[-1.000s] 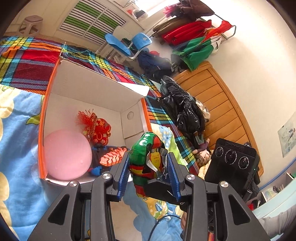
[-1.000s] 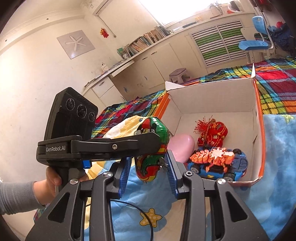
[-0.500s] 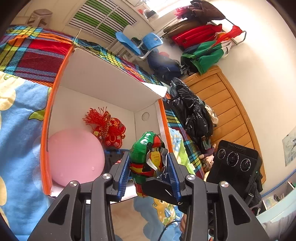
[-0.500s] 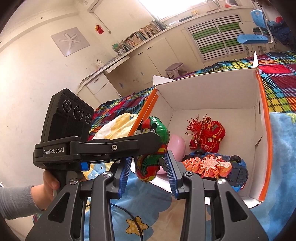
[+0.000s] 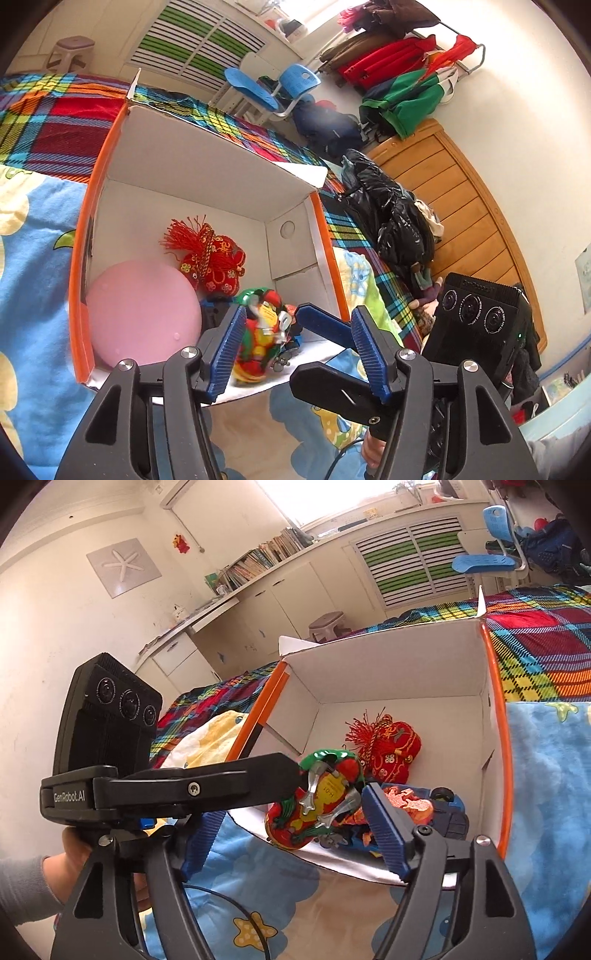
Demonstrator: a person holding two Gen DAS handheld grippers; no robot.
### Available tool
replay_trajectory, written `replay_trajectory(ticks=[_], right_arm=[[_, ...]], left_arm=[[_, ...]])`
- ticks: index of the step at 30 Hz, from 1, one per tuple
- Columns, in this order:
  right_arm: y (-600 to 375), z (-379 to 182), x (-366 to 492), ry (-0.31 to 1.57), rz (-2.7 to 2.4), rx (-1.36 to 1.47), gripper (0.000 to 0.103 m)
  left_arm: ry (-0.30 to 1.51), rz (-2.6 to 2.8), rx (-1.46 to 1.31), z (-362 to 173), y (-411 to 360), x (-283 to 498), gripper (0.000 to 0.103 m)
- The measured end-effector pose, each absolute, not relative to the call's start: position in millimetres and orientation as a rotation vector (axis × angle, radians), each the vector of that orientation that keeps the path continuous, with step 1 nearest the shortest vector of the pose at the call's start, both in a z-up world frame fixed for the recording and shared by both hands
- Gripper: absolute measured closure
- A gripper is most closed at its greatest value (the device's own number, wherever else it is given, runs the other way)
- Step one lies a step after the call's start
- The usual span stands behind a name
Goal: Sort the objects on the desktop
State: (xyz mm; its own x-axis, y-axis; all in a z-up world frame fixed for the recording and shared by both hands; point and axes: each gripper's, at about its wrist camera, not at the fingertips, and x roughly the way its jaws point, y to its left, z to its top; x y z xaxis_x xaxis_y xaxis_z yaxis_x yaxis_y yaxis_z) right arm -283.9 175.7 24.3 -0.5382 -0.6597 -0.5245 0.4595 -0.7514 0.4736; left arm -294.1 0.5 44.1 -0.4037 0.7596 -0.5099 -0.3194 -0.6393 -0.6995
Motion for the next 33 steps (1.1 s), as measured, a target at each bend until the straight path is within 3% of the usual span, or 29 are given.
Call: replay_trajectory(ticks=[6,9,12,15,17,23,33], right_arm=[[178,37,-273,-0.308,-2.341,0.883,0.018],[184,42,-261,-0.276,-2.397,0.854,0.016],[191,46,-245,-0.232,-2.472,0.813,0.014],[197,45,-224,-0.218,-2.551,0.773,0.012],[196,41,-209,-0.190,-2.582,0.767,0.003],[189,21,-174,-0.116,-2.641,0.779,0.003],[202,-1,-159,-0.136,-2.736,0.689,0.001]], left_arm=[[-0.659,2.204,-1.088,52,-10,-284,0.029],[-0.637,2.307,-1.066,57,-15,-273,0.029],[-0.463,2.469,-1.053,65,-12,-251,0.028],[-0.262,2.651,-0.983,66,-3,-221,0.019],[-0.186,2.716,-0.976,59,0,-206,0.018],[-0.157,2.818,-0.982,36,2,-177,0.018],[0.118,2.979,-0.782,16,28,-150,0.017]])
